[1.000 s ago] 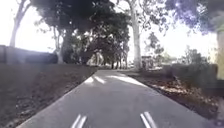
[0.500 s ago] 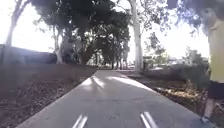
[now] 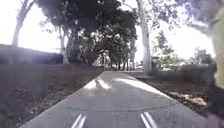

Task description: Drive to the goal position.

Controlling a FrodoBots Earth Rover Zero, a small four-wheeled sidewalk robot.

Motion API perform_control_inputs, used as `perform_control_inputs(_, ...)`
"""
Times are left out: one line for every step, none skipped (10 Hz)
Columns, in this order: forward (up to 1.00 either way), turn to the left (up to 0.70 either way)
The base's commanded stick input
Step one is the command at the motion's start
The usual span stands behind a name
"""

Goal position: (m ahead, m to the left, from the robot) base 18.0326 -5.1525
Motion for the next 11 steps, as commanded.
perform_control_inputs(0.98,0.14)
perform_control_inputs(0.98,0.36)
perform_control_inputs(0.98,0.02)
perform_control_inputs(0.98,0.00)
perform_control_inputs(0.98,0.00)
perform_control_inputs(0.98,0.00)
perform_control_inputs(0.98,0.00)
perform_control_inputs(0.98,0.00)
perform_control_inputs(0.98,0.00)
perform_control_inputs(0.98,0.00)
perform_control_inputs(0.98,0.00)
